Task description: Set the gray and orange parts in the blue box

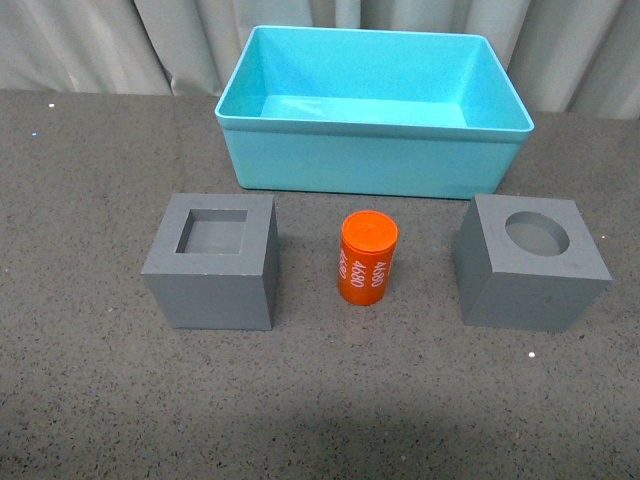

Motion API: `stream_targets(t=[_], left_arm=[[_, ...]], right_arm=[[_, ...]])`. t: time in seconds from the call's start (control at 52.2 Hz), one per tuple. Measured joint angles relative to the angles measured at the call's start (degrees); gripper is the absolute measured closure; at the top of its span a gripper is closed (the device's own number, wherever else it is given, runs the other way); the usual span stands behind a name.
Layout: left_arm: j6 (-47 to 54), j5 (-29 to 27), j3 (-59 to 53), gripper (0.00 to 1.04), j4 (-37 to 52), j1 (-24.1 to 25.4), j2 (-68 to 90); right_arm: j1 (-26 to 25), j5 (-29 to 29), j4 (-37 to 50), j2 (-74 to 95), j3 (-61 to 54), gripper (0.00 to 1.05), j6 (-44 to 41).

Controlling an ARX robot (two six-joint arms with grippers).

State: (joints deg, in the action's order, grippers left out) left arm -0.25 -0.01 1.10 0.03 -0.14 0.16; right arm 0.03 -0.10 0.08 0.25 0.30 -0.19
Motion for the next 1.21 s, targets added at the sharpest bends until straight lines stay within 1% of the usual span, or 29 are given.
stream_targets(t=[1.035,1.074,1.112,1.131,1.17,1.208], left_arm=[[0.0,0.0,0.0,0.07,0.0,0.0,0.0],[0.0,0.0,0.0,0.07,0.0,0.0,0.0],[0.0,0.0,0.0,0.07,0.0,0.0,0.0],[0.0,-0.1,0.0,0.07,0.0,0.0,0.0],[0.0,0.0,0.0,0.07,0.0,0.0,0.0],[0.0,0.0,0.0,0.07,0.0,0.0,0.0]], right_arm=[[0.0,0.0,0.0,0.0,0.0,0.10,0.0],[1.2,4.2,-0.5,0.9,0.1,0.10,-2.9],[2.0,7.8,-0.1,3.5,0.5,0.10,-7.6],[2.2,8.3,0.6,5.5,0.7,0.10,-9.5],[1.8,7.6,3.8,11.3,1.3,0.10,-12.7],[1.6,6.9,6.2,15.3,1.8,0.10,-13.6]])
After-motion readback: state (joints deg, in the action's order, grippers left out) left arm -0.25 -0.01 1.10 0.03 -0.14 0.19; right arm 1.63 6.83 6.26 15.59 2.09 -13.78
